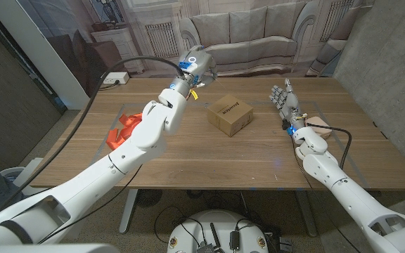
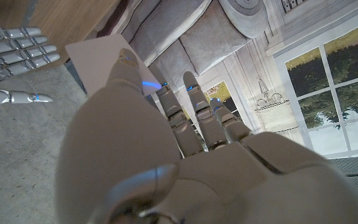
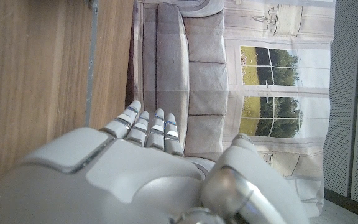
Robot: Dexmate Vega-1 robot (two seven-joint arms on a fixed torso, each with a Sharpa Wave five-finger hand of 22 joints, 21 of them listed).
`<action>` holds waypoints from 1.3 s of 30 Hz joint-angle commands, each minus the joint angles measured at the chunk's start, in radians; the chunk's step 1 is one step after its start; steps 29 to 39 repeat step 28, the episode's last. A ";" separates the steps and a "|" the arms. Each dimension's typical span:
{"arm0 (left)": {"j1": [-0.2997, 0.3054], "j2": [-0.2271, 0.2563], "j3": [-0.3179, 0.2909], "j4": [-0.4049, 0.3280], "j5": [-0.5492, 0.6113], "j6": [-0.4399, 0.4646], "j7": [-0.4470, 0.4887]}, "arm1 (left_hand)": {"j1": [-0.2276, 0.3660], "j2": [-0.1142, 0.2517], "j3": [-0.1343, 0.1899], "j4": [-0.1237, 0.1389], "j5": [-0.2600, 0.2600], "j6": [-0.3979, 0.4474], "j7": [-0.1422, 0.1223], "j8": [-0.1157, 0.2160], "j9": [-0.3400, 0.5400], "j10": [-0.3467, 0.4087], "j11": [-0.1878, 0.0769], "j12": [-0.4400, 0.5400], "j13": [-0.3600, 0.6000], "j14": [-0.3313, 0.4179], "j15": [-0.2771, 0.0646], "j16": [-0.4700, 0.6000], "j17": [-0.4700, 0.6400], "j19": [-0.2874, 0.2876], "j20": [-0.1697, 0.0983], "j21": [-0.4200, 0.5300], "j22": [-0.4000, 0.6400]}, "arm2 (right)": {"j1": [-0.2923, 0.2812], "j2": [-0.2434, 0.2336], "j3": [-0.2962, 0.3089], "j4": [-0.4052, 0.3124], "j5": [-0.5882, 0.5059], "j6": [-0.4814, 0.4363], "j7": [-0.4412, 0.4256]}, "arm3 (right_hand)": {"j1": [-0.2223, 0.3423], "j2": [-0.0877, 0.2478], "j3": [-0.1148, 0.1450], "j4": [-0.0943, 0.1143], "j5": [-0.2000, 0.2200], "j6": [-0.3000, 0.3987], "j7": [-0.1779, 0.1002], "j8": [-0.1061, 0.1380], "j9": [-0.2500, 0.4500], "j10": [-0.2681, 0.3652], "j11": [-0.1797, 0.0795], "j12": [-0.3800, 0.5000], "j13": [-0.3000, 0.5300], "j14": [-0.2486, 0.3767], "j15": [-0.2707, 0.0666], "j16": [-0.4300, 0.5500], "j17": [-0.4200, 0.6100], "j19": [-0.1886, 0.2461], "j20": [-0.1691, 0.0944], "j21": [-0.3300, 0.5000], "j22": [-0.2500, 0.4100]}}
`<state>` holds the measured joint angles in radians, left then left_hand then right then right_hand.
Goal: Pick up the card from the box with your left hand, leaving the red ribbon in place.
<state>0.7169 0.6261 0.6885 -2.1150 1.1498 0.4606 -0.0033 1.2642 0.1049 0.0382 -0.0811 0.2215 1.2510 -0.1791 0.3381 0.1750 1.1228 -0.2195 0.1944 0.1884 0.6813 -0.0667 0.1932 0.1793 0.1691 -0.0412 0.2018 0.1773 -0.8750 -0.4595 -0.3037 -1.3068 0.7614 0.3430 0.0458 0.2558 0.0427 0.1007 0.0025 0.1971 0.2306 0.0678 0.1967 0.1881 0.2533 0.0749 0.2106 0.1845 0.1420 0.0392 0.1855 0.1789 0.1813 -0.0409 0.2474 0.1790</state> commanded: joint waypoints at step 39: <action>-0.015 -0.036 -0.040 -0.028 0.048 -0.016 -0.044 | 0.005 0.001 -0.004 0.011 -0.001 0.012 0.001 -0.012 0.002 0.014 0.000 -0.006 0.006 0.008 -0.133 -0.005 0.001 0.008 -0.044 -0.001 0.001 | -0.027 -0.028 0.004 -0.064 -0.009 -0.030 -0.037 | 0.003 0.006 -0.005 0.000 0.007 0.007 -0.002 0.002 0.004 0.013 0.002 0.004 0.002 0.006 0.002 0.003 0.006 0.010 0.003 -0.009 0.005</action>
